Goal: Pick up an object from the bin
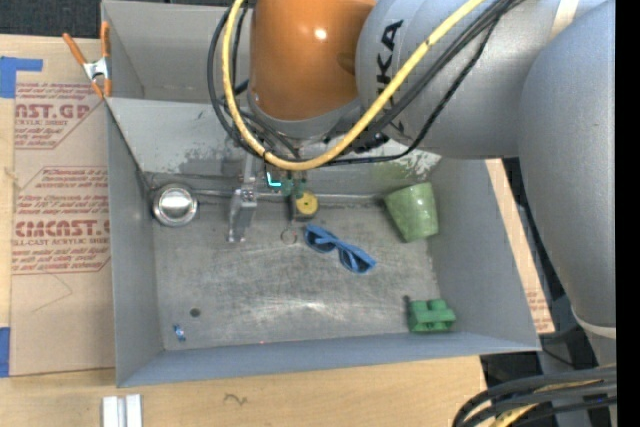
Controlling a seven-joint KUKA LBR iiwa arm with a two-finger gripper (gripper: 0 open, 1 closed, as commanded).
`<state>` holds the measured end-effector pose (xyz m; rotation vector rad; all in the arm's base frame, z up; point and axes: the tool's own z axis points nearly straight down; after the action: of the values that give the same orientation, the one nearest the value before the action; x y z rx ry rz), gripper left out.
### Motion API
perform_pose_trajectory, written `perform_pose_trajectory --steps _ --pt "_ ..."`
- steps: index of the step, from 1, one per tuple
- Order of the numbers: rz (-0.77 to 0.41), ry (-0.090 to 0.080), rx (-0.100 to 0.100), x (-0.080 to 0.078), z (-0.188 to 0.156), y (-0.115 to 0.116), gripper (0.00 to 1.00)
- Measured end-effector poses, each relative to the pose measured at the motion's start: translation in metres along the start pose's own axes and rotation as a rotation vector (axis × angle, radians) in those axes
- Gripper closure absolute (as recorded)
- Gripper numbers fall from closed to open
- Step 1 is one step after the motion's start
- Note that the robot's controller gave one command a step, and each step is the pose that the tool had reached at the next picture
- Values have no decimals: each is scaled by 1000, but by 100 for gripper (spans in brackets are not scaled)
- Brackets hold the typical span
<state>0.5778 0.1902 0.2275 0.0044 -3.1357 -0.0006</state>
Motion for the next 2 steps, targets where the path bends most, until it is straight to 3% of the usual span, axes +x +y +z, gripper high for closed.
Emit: perform_pose_trajectory --steps 1,2 --pt "-323 -3 3 6 96 -92 0" --pt "-259 -4 2 12 120 -152 0"
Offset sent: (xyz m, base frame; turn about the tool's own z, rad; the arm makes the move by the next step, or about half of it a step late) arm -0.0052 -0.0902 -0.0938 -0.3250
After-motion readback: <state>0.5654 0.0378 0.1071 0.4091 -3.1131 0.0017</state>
